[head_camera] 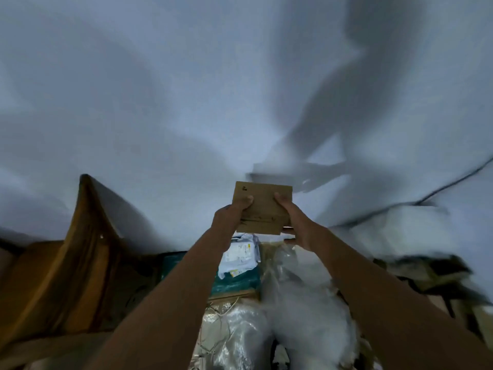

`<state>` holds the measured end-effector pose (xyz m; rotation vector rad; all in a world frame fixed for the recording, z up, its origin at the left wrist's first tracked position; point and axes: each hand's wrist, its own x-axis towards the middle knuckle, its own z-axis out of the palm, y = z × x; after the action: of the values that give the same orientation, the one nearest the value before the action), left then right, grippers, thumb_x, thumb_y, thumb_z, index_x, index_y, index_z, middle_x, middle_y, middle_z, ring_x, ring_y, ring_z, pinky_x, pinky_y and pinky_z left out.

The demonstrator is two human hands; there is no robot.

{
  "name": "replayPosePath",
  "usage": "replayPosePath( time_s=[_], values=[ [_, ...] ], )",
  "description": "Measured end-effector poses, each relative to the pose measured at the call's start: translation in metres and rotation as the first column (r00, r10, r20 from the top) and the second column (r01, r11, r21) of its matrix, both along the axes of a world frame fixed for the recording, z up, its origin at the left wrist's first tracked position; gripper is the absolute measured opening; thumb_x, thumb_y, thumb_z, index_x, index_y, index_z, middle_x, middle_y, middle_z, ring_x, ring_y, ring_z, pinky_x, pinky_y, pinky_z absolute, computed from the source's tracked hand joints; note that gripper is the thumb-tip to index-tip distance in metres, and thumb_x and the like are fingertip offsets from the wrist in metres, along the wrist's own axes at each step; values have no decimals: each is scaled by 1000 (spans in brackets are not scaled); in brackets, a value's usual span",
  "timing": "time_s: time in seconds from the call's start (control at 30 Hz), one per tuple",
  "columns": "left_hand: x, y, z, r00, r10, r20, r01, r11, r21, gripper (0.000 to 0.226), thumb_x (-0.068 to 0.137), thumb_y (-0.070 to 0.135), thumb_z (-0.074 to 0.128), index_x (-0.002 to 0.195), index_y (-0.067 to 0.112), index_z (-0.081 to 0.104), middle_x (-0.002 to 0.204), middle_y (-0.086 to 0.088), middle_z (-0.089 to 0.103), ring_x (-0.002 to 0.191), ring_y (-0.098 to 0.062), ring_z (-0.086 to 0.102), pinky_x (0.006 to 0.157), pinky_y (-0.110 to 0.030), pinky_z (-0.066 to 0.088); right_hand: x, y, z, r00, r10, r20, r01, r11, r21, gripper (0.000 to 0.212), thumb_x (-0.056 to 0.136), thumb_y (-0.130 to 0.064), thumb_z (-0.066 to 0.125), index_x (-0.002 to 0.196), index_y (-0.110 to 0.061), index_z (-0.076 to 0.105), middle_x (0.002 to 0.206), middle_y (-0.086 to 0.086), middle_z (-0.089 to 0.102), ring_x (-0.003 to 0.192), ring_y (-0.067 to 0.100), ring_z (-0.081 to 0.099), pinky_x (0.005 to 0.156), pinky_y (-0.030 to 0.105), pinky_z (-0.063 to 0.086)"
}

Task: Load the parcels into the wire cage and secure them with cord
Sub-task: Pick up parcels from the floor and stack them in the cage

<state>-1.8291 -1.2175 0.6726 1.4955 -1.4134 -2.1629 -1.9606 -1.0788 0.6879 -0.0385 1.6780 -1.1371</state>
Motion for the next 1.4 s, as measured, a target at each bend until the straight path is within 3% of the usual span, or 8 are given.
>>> replayPosePath(
  time_s=[0.17, 0.4, 0.63, 0.87, 1.03, 1.2, 1.3, 1.4],
  values=[
    [-36, 85, 75, 981, -196, -15, 194, 979, -65, 75, 78, 53, 81, 136, 12, 55, 130, -10, 64, 116, -29, 63, 107, -45, 50, 3, 107, 65, 976, -214, -37, 212, 976, -52, 79, 56, -93, 62, 112, -38, 53, 111, -5, 60, 104, 19, 59, 99, 51, 43],
    [-94, 277, 153, 859, -493, -137, 474, 868, -148, 76, 79, 47, 82, 137, 6, 56, 126, -12, 66, 109, -27, 65, 101, -42, 54, -9, 318, 138, 825, -545, -153, 538, 839, -87, 104, 40, -96, 68, 121, -31, 61, 113, 3, 70, 105, 25, 65, 102, 52, 47],
    [-99, 556, 176, 627, -770, -118, 759, 638, -131, 89, 63, 65, 81, 134, 16, 59, 120, -10, 69, 107, -31, 68, 98, -47, 55, 44, 598, 165, 670, -724, -165, 716, 689, -116, 84, 59, -92, 62, 121, -36, 59, 117, 2, 69, 107, 24, 65, 85, 42, 54],
    [-19, 864, 122, 394, -918, -45, 915, 396, -80, 63, 69, 64, 75, 116, 23, 66, 108, -7, 72, 97, -26, 70, 86, -42, 58, 171, 892, 112, 423, -899, -115, 902, 430, -43, 69, 70, -83, 63, 110, -27, 65, 88, -2, 80, 82, 16, 76, 61, 26, 58],
    [47, 1015, 68, 185, -983, -8, 982, 185, -47, 47, 82, 64, 61, 106, 24, 68, 107, -10, 74, 98, -29, 71, 96, -49, 56, 258, 1036, 63, 260, -964, -56, 965, 258, 36, 76, 63, -84, 68, 111, -27, 64, 105, 3, 73, 94, 18, 70, 59, 24, 56],
    [80, 1086, 12, 80, -997, -2, 993, 80, 90, 39, 98, 63, 46, 98, 28, 64, 116, -12, 68, 109, -29, 65, 104, -48, 50, 315, 1102, 4, 146, -989, 9, 987, 146, 65, 91, 62, -84, 69, 127, -21, 57, 126, 6, 66, 116, 26, 62, 108, 46, 46],
    [90, 1110, -29, 13, -1000, 13, 998, 13, 67, 35, 100, 59, 44, 106, 28, 60, 120, -12, 63, 111, -31, 62, 106, -54, 47, 339, 1115, -39, 74, -996, 56, 996, 77, 49, 82, 74, -78, 66, 134, -24, 50, 132, 7, 60, 122, 28, 58, 114, 49, 41],
    [98, 1122, -75, -37, -999, 38, 997, -35, 66, 39, 99, 57, 48, 121, 25, 52, 121, -11, 58, 111, -30, 58, 101, -52, 48, 355, 1116, -84, -111, -990, 92, 992, -106, 62, 75, 79, -66, 70, 135, -21, 47, 129, 10, 58, 119, 29, 57, 111, 46, 43]
  ],
)
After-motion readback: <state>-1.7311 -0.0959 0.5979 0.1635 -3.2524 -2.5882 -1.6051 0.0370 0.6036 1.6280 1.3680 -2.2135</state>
